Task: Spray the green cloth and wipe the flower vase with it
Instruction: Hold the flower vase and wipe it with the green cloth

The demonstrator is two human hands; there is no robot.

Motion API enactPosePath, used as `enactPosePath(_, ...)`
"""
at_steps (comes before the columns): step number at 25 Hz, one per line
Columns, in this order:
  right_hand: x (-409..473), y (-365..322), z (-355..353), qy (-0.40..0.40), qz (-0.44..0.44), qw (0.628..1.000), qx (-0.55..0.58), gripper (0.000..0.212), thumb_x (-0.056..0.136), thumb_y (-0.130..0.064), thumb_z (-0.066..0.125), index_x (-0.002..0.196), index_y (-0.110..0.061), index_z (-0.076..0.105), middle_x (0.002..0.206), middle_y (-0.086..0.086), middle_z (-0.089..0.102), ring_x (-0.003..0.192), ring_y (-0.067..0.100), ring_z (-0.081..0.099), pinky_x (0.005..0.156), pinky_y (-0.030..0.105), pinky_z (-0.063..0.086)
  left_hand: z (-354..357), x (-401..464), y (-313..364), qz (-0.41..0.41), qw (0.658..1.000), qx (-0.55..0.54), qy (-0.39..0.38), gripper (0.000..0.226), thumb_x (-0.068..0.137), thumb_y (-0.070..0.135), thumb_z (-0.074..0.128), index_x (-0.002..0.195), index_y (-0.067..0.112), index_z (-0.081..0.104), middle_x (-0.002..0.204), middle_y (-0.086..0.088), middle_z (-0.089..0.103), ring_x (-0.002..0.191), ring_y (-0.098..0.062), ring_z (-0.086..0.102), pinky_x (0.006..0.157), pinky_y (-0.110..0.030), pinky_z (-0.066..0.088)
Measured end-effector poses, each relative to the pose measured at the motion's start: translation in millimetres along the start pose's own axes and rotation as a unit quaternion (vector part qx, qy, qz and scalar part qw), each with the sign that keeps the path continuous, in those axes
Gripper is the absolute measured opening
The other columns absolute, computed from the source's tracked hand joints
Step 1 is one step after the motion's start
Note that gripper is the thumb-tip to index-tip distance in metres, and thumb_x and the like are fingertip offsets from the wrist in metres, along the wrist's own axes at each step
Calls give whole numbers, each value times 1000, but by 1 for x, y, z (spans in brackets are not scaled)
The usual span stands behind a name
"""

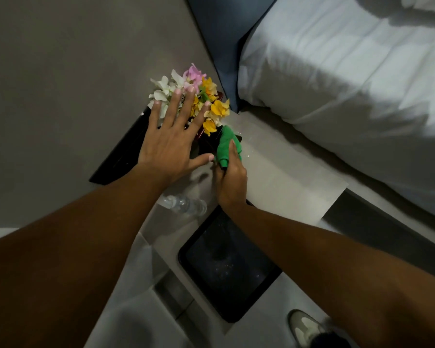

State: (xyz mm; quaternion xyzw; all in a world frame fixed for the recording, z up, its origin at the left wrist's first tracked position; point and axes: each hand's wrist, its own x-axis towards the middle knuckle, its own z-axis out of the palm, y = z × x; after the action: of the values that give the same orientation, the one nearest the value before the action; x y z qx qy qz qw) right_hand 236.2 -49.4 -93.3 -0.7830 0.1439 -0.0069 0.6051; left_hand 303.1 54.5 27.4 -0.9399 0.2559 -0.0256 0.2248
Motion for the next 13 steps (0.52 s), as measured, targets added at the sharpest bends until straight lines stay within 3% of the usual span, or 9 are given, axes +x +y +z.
enactPosePath(3, -30, 2, -30, -51, -74, 996, -28, 73, 88, 5, 61, 153, -5, 27, 155, 18, 41, 132, 36, 52, 109, 32, 38, -12, -5, 10, -1, 999, 32, -4, 98, 85, 71, 40, 154, 20, -8, 165, -14, -7, 152, -31, -8, 119, -57, 4)
enactPosePath(7, -82, 19, -69, -201, -216, 941, -168, 85, 75, 10, 69, 151, -5, 34, 154, 18, 42, 132, 39, 52, 105, 48, 48, -38, -16, 23, -23, 1000, 8, 11, 101, 82, 50, 61, 155, 20, -1, 166, -13, 0, 152, -30, -1, 119, -57, 6)
enactPosePath(10, -118, 35, -79, -345, -295, 829, -326, 85, 78, -7, 72, 152, -9, 32, 159, 17, 34, 142, 41, 40, 101, 49, 46, -53, -35, 31, -69, 996, -46, 30, 92, 82, 38, 58, 156, 19, 6, 165, -14, 6, 152, -32, 5, 119, -57, 10)
enactPosePath(13, -144, 54, -69, -494, -275, 676, -473, 85, 96, -44, 50, 158, -15, 0, 168, 11, -4, 154, 34, -3, 118, 49, 22, -60, -61, 34, -129, 988, -84, 8, 88, 83, 33, 53, 156, 20, 6, 165, -14, 4, 152, -32, 3, 120, -56, 11)
